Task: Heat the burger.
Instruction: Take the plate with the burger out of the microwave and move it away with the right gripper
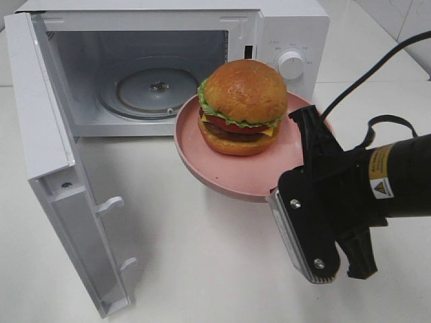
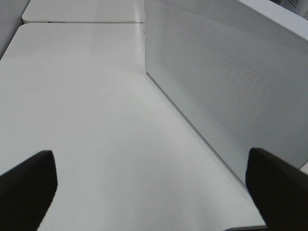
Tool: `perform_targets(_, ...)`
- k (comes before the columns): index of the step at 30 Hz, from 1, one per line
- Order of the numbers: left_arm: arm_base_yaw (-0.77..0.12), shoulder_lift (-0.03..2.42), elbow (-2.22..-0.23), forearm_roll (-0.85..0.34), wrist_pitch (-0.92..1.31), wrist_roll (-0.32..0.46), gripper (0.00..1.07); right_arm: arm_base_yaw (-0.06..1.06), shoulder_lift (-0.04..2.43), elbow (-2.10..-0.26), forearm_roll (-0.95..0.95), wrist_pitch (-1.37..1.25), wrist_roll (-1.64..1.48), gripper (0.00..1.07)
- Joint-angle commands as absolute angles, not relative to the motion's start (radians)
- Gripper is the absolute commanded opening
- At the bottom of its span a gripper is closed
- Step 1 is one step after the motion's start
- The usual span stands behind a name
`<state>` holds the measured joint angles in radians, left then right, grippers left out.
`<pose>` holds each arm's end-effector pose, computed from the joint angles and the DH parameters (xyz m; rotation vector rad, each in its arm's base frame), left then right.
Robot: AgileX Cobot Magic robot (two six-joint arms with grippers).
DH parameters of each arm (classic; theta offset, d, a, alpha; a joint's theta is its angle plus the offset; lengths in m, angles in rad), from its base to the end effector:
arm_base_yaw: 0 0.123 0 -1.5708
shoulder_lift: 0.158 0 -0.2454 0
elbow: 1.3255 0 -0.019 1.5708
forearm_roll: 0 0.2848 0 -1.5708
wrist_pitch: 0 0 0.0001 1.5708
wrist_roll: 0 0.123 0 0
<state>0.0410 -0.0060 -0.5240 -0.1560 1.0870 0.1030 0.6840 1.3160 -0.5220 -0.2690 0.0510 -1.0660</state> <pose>0.0882 -0.0133 0.2858 0.0754 2.0306 -0.0957 0.2294 0.1849 0.1123 -1.9870 1.2579 -0.3395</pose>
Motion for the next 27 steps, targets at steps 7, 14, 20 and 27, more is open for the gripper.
perform_targets(7,0.039,-0.022,-0.521,-0.160,1.076,0.104,1.00,0.679,1.100,-0.411,-0.274,0.125,-0.996,0.00)
perform_targets(14,0.039,-0.022,-0.521,-0.160,1.076,0.104,1.00,0.679,0.990,-0.374,-0.310,0.221,-0.916,0.00)
perform_targets(20,0.039,-0.022,-0.521,-0.160,1.076,0.104,1.00,0.679,0.931,-0.371,-0.391,0.316,-0.800,0.00)
perform_targets(27,0.039,-0.022,-0.521,-0.160,1.076,0.104,1.00,0.679,0.920,-0.369,-0.523,0.376,-0.588,0.00)
